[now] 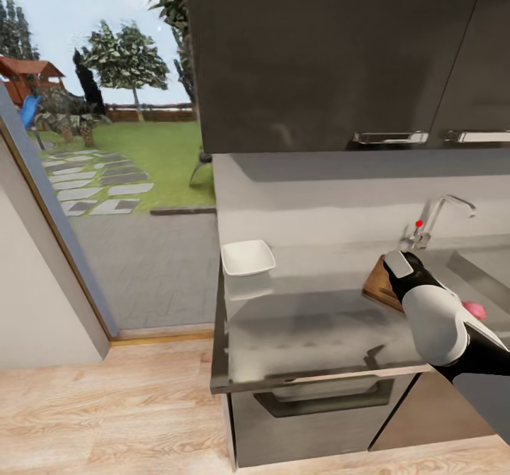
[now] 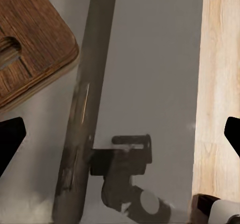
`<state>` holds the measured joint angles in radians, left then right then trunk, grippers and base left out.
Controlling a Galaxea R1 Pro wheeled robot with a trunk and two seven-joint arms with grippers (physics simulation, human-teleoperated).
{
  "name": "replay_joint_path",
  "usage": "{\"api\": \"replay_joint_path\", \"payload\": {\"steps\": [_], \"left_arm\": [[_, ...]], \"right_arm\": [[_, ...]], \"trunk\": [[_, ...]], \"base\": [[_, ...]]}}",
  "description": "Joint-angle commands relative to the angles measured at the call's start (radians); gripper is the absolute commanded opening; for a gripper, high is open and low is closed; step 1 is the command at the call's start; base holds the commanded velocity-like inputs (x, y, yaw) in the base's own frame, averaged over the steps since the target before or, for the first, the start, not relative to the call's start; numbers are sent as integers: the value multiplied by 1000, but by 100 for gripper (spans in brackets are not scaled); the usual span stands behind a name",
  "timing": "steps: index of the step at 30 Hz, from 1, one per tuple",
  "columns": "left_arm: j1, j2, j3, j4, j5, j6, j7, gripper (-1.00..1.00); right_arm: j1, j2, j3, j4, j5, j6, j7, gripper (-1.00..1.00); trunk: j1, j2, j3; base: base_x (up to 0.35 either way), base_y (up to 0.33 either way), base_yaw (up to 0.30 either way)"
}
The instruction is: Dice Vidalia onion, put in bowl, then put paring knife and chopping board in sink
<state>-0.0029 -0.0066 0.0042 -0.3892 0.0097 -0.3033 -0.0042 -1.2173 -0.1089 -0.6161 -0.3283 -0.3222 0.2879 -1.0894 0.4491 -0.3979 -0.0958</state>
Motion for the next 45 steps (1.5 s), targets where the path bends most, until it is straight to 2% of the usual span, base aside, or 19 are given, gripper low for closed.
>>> {"api": "replay_joint_path", "payload": {"steps": [1,45], "left_arm": [[-1,0,0,0,1,-2,0,100],[0,0,-6,1,-4,-3,-1,100]], "right_arm": [[-1,0,1,-1,-3,5,-4,100],[-1,0,1,11,-1,-6,-4,100]], "trunk": [[1,-2,-2],[1,-2,-2]], "base": [[157,117,0],[58,7,0]]}}
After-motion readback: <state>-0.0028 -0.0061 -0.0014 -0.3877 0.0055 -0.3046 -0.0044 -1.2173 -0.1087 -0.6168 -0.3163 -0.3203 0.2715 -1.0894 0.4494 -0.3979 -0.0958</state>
